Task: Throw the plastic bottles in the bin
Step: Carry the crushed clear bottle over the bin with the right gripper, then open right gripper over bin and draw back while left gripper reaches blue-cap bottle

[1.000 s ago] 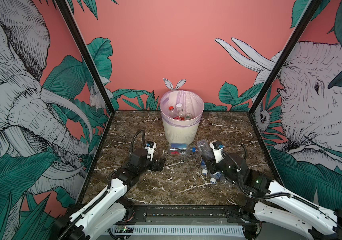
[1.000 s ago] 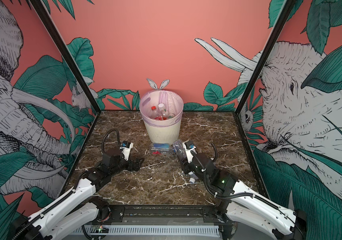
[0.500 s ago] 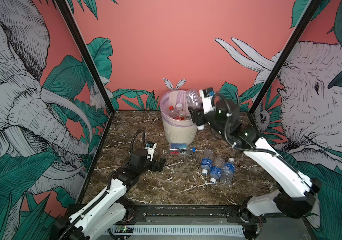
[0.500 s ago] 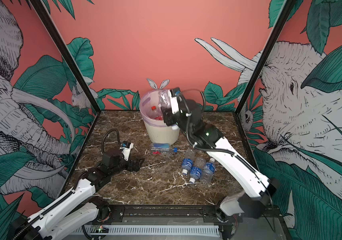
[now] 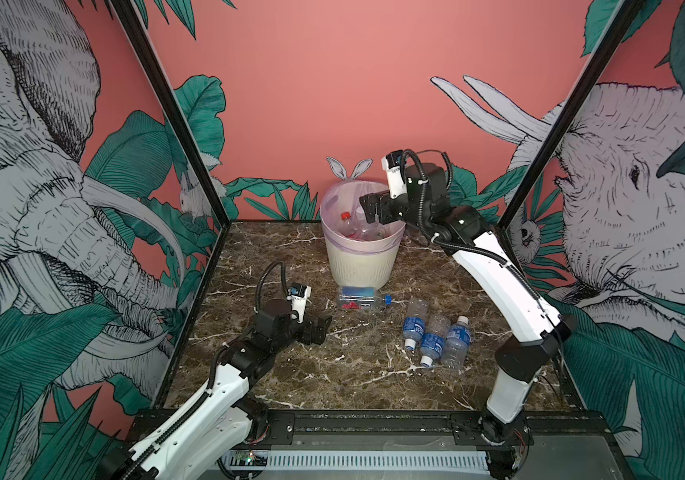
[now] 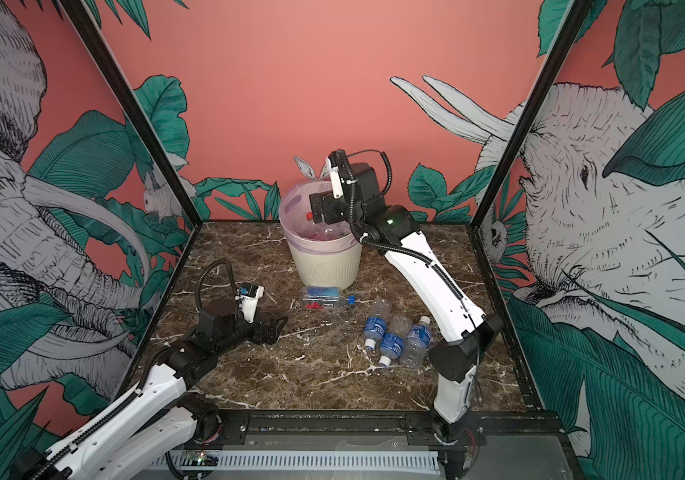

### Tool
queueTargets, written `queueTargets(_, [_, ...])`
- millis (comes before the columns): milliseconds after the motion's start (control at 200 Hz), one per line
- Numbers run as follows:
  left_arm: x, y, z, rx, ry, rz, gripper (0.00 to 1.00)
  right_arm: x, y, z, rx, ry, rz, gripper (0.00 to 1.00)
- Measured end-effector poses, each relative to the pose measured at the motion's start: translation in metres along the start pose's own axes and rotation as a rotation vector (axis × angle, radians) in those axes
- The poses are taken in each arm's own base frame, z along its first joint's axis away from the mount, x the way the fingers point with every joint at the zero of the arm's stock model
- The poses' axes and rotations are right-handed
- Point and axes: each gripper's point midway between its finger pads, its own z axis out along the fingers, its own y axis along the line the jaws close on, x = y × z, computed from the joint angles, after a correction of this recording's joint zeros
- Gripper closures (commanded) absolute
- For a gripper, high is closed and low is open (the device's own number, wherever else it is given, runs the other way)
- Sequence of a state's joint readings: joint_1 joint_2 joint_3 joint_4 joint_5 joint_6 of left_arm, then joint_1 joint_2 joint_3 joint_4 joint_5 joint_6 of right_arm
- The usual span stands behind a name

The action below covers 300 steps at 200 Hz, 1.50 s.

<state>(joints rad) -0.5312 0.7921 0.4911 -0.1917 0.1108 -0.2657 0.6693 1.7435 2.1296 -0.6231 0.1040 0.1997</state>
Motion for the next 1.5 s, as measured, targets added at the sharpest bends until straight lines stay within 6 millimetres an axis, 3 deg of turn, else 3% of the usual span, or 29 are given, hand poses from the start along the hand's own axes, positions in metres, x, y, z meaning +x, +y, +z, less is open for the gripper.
queueTargets(175, [0.013, 0.004, 0.013, -0.015, 0.066, 0.004, 0.01, -0.004, -0.011, -0.063, 0.005, -0.089, 0.027, 0.01])
queueTargets(305, [0.007, 0.004, 0.023, -0.017, 0.085, 0.015, 0.0, 0.016, -0.023, -0.094, 0.026, -0.114, 0.045, 0.01])
queueTargets(690, [-0.028, -0.003, 0.065, 0.0, 0.082, 0.049, 0.0, 0.138, -0.06, -0.113, 0.137, 0.059, 0.058, 0.01])
queueTargets(945, [-0.034, -0.006, 0.1, 0.021, 0.123, 0.088, 0.0, 0.19, -0.082, -0.142, 0.194, 0.089, 0.113, 0.01])
queueTargets(1145, [-0.031, -0.007, 0.124, 0.047, 0.14, 0.086, 0.0, 0.211, -0.09, -0.153, 0.216, 0.119, 0.13, 0.01])
queueTargets(1500, [-0.028, -0.012, 0.151, 0.098, 0.142, 0.082, 0.0, 0.218, -0.097, -0.166, 0.244, 0.122, 0.133, 0.01])
